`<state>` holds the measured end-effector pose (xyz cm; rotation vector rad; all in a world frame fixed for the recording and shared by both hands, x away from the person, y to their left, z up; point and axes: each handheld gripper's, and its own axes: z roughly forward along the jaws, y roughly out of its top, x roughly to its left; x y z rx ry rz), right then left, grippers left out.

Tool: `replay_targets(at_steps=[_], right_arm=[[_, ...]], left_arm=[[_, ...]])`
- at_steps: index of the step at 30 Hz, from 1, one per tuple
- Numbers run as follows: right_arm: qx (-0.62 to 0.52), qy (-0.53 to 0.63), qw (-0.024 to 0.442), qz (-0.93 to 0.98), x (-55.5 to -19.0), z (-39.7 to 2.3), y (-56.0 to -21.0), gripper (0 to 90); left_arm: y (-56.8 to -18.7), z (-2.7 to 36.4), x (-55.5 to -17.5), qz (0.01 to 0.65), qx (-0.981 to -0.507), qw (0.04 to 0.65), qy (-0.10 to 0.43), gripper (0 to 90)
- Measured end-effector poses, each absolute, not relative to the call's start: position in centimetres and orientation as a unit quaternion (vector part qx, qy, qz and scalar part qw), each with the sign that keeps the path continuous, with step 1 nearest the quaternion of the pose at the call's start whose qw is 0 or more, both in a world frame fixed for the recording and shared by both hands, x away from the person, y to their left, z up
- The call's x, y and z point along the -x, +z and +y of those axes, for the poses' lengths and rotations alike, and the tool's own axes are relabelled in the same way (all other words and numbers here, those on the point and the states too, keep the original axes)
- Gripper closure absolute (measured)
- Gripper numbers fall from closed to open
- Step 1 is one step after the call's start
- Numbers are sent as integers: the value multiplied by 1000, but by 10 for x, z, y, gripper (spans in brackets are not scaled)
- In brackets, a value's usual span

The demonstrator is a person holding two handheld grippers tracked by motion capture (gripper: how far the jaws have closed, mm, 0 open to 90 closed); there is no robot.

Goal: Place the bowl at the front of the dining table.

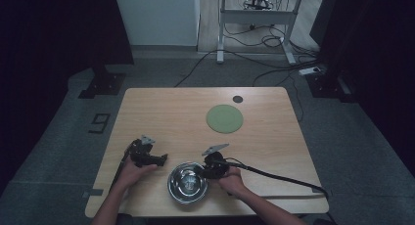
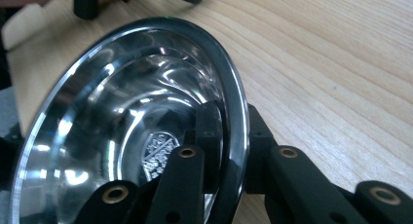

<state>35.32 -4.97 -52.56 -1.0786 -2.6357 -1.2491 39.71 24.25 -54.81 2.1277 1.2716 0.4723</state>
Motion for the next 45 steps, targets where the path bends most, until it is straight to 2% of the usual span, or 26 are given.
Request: replay_targets(at_steps=[4,20,31,45], right_arm=[[346,-412,25,-843,-353,-51,-522,843],[355,-439,10,-825,-359,-64,-510,850],[381,-455,-18,-805,-370,-88,-499,851],[385,-459,-30,-800,-373,-91,-495,850]], left_arm=[[-548,243,-397,480,-804,304,178,0],[-548,243,-397,480,-803,304,178,0],[-548,242,-397,480,-803,305,178,0],[-548,243,-397,480,-803,304,178,0]])
